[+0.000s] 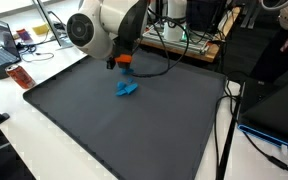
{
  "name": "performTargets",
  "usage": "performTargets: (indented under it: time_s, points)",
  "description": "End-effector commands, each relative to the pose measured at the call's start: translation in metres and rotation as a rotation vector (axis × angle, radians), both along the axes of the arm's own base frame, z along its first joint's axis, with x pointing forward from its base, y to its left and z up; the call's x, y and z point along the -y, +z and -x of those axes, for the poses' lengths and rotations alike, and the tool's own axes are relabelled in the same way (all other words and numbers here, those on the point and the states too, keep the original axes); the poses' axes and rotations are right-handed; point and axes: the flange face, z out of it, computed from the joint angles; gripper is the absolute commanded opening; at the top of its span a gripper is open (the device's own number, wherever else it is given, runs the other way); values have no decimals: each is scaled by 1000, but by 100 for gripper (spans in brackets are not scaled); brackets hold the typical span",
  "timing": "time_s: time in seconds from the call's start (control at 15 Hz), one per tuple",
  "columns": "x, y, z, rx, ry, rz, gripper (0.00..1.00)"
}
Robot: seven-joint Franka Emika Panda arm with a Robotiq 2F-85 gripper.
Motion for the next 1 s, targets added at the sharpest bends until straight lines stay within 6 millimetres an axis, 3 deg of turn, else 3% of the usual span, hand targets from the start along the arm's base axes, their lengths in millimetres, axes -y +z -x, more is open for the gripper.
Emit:
performTargets:
  time_s: [0.0, 0.53, 0.93]
  points:
    - [10, 10, -17, -24, -44, 9, 1]
    - [20, 42, -35, -58, -108, -65, 1]
    - [20, 61, -47, 26, -126, -261, 1]
